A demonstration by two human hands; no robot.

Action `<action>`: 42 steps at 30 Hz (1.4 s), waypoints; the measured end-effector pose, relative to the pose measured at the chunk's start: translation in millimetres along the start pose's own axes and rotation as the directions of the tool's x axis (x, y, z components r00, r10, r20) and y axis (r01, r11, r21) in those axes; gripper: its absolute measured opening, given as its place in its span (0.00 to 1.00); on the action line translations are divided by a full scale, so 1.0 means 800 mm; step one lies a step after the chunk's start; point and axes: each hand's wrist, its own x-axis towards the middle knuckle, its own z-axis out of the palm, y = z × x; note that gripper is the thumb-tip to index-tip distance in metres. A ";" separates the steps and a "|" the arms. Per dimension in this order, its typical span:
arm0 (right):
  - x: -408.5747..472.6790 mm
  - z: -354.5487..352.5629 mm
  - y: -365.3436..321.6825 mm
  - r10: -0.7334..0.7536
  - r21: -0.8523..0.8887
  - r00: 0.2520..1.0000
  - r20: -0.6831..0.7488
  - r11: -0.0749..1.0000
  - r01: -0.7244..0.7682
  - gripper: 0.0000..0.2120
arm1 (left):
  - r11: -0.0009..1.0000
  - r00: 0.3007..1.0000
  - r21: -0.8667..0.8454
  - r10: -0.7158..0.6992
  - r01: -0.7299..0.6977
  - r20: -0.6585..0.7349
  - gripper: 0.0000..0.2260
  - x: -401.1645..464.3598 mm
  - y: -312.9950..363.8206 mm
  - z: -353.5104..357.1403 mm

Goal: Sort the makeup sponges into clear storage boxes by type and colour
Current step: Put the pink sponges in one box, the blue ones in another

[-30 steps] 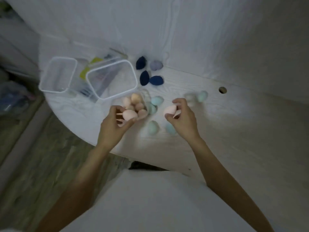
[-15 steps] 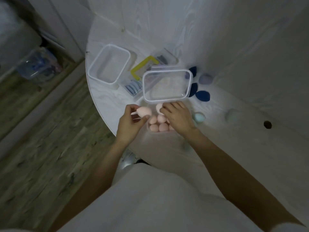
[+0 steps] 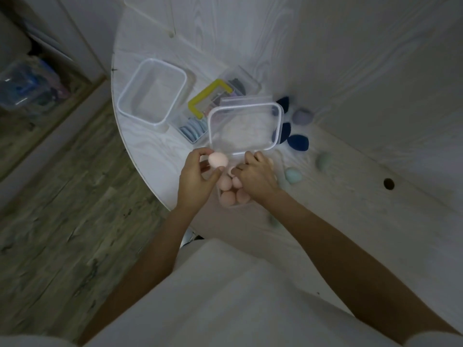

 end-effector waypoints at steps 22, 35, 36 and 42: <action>-0.046 0.026 -0.018 0.345 0.296 0.933 -0.098 0.905 -0.304 0.19 | 0.216 0.735 0.752 0.489 -0.623 0.469 0.07 0.011 -0.016 0.023; -0.048 0.021 -0.019 0.340 0.283 0.924 -0.176 0.916 -0.283 0.18 | -0.022 0.758 0.800 0.306 -0.599 0.576 0.13 -0.001 -0.011 0.021; -0.048 0.021 -0.019 0.345 0.290 0.920 -0.185 0.914 -0.284 0.18 | 0.022 0.764 0.799 0.311 -0.601 0.566 0.14 -0.001 -0.008 0.022; -0.044 0.021 -0.020 0.328 0.325 0.931 -0.163 0.908 -0.263 0.15 | -0.010 0.709 0.740 0.282 -0.672 0.647 0.10 0.012 -0.006 0.031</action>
